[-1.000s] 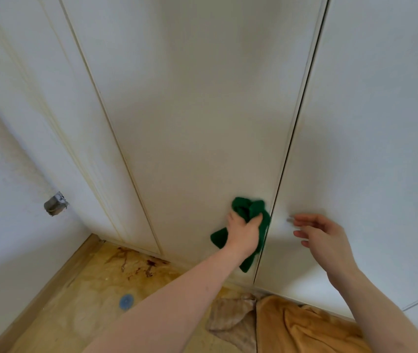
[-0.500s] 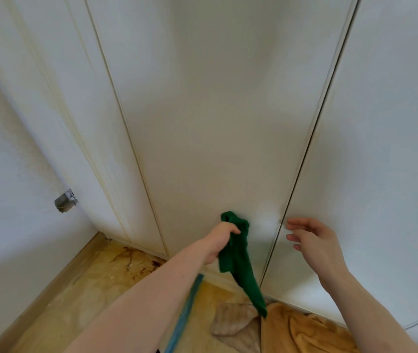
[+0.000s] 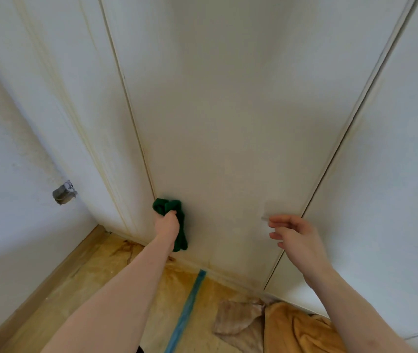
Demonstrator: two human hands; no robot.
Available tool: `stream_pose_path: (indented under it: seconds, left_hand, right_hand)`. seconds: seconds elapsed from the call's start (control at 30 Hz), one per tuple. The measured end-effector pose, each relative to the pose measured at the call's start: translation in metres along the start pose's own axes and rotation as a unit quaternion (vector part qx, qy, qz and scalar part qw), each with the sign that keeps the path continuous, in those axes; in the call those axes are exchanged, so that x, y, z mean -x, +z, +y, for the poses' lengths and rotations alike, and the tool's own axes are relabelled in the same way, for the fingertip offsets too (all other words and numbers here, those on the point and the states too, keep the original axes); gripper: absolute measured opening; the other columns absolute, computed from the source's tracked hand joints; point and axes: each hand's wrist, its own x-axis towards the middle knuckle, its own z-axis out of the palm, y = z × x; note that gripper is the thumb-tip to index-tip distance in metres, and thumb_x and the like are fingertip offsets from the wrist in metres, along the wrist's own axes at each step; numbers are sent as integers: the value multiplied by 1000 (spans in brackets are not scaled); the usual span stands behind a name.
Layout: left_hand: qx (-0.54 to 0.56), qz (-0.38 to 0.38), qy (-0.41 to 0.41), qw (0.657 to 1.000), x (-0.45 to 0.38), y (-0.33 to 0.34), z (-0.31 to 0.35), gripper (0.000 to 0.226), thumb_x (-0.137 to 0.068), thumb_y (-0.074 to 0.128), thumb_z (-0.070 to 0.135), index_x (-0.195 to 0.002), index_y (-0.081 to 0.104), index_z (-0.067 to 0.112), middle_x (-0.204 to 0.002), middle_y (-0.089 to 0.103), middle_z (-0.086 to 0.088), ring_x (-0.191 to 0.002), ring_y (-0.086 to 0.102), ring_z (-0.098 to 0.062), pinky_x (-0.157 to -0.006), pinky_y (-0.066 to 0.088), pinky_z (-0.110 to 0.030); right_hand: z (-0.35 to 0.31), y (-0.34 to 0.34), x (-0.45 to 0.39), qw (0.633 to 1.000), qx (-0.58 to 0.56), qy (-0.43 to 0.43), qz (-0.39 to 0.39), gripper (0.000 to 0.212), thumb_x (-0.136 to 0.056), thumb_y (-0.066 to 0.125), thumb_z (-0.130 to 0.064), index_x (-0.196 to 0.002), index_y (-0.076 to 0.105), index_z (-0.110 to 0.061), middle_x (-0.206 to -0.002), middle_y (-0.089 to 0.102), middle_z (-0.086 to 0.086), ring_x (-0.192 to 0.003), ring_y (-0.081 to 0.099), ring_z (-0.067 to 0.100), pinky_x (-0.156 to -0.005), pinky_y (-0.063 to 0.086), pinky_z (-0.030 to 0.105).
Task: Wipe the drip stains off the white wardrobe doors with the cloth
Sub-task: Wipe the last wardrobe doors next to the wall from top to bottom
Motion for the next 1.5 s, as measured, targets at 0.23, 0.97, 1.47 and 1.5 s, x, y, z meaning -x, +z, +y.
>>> stream_pose_path:
  seconds: [0.23, 0.97, 1.47, 1.5]
  left_hand:
    - [-38, 28, -5, 999, -8, 21, -12, 66, -97, 48, 20, -157, 23, 13, -153, 33, -17, -134, 41, -41, -114, 33, -60]
    - [-175, -193, -115, 959, 96, 156, -114, 71, -97, 44, 20, -159, 11, 9, -157, 31, -19, -137, 40, -40, -115, 35, -54]
    - [-157, -287, -115, 938, 106, 121, -83, 30, -97, 52, 24, -121, 57, 7, -113, 67, -18, -101, 64, -32, -81, 54, -36]
    - [-149, -270, -116, 944, 96, 110, -78, 34, -95, 52, 25, -123, 56, 6, -113, 67, -18, -101, 64, -34, -86, 55, -38]
  right_hand:
    - [3, -3, -6, 1000, 9, 6, 4, 31, -96, 52, -4, -101, 73, -27, -100, 75, -9, -88, 73, 9, -86, 57, 40]
    - [31, -80, 1, 999, -15, 14, 39, 30, -97, 54, -4, -102, 75, -25, -102, 76, -7, -94, 72, 14, -81, 53, 32]
    - [17, -61, 6, 1000, -13, 10, 26, 30, -98, 53, -6, -102, 73, -28, -101, 75, -10, -91, 72, 10, -91, 56, 39]
    - [16, -58, 6, 1000, -14, 11, 24, 30, -98, 53, -6, -102, 73, -28, -101, 75, -11, -91, 73, 10, -92, 56, 39]
